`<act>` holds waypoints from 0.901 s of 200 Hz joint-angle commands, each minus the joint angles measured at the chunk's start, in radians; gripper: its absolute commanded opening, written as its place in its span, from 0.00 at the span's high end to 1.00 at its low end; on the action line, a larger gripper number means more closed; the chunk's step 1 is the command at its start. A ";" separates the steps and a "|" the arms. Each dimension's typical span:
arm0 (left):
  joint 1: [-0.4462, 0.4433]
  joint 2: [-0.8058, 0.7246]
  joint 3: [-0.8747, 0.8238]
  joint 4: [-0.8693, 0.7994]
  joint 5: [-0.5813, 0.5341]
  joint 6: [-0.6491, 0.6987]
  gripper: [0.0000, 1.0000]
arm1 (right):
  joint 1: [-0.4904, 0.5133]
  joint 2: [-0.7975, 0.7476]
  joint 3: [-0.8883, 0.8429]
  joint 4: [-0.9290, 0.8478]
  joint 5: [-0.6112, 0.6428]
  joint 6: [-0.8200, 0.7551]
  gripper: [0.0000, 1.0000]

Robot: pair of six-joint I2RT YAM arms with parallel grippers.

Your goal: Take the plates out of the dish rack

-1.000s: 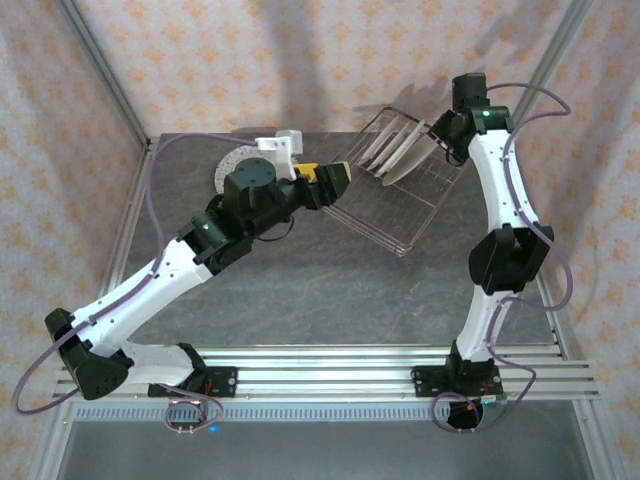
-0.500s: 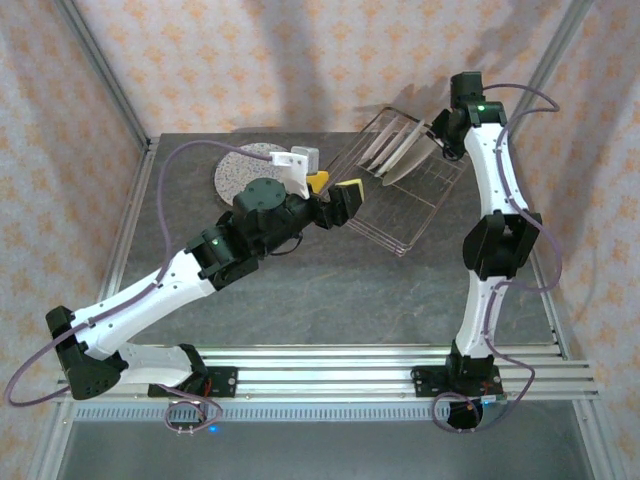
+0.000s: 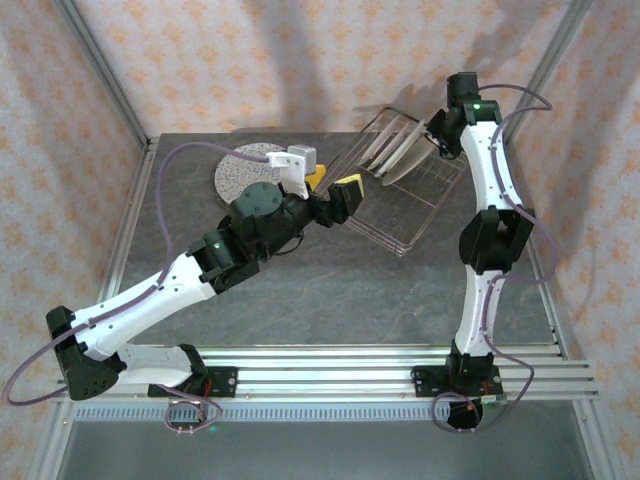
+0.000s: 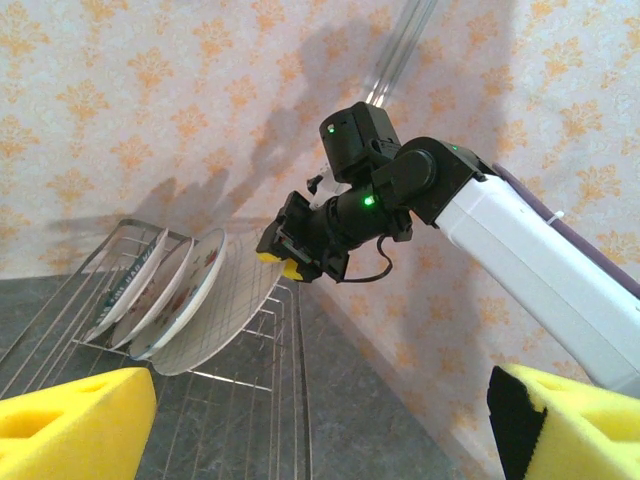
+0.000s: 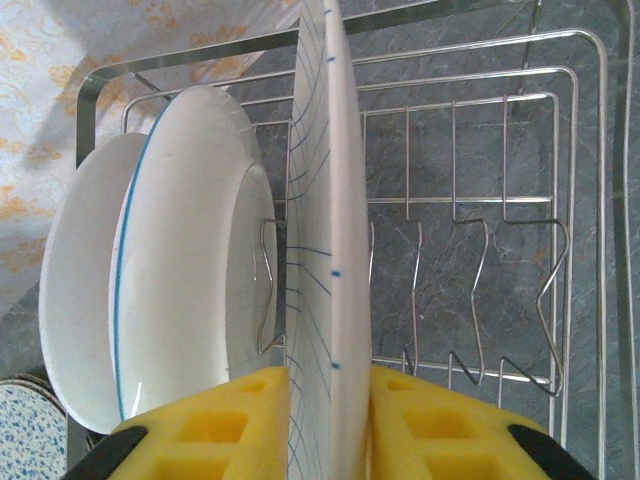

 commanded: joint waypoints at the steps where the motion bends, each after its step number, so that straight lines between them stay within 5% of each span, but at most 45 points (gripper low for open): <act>1: -0.006 -0.025 -0.008 0.041 -0.024 0.021 0.13 | -0.006 0.015 0.039 -0.030 -0.001 -0.012 0.78; 64: -0.006 -0.020 -0.011 0.043 -0.021 0.016 0.12 | 0.006 0.008 0.093 -0.064 0.036 -0.013 1.00; 180: -0.006 -0.017 -0.013 0.048 -0.019 0.002 0.11 | 0.049 -0.045 0.222 -0.216 0.202 0.009 1.00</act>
